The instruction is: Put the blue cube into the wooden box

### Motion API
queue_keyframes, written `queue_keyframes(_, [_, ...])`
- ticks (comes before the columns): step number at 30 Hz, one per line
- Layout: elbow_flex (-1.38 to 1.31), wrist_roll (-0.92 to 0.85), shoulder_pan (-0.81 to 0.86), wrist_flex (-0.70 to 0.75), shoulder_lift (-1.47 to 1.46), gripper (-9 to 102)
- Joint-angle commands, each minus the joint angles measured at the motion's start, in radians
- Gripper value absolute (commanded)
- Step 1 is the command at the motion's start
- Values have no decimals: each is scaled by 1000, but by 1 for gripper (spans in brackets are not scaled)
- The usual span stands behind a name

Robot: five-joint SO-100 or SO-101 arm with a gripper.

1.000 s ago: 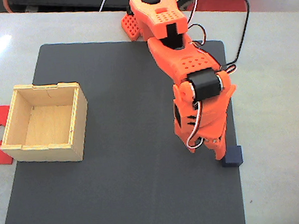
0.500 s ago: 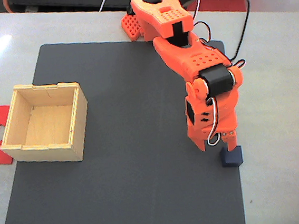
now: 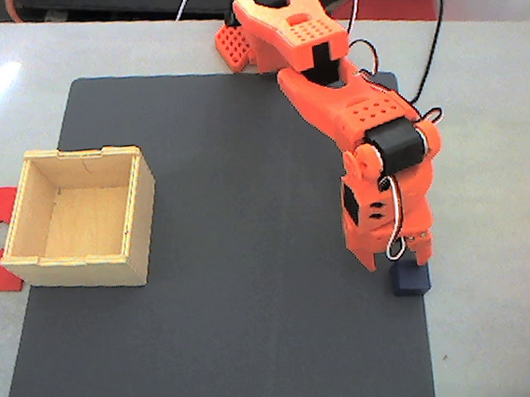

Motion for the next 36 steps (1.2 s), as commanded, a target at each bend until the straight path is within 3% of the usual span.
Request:
queue_keyframes(1, [-175, 28, -8, -25, -77, 22])
queue_keyframes(16, [-176, 137, -25, -38, -138, 22])
queue_keyframes(19, [-176, 137, -28, -40, -132, 16])
queue_keyframes(22, [-176, 207, -26, -83, -110, 0])
queue_keyframes(24, [-176, 256, -15, -110, -87, 0])
queue_keyframes(30, [-175, 419, 69, -196, 60, 0])
queue_keyframes(36, [-175, 543, 256, -213, 272, 0])
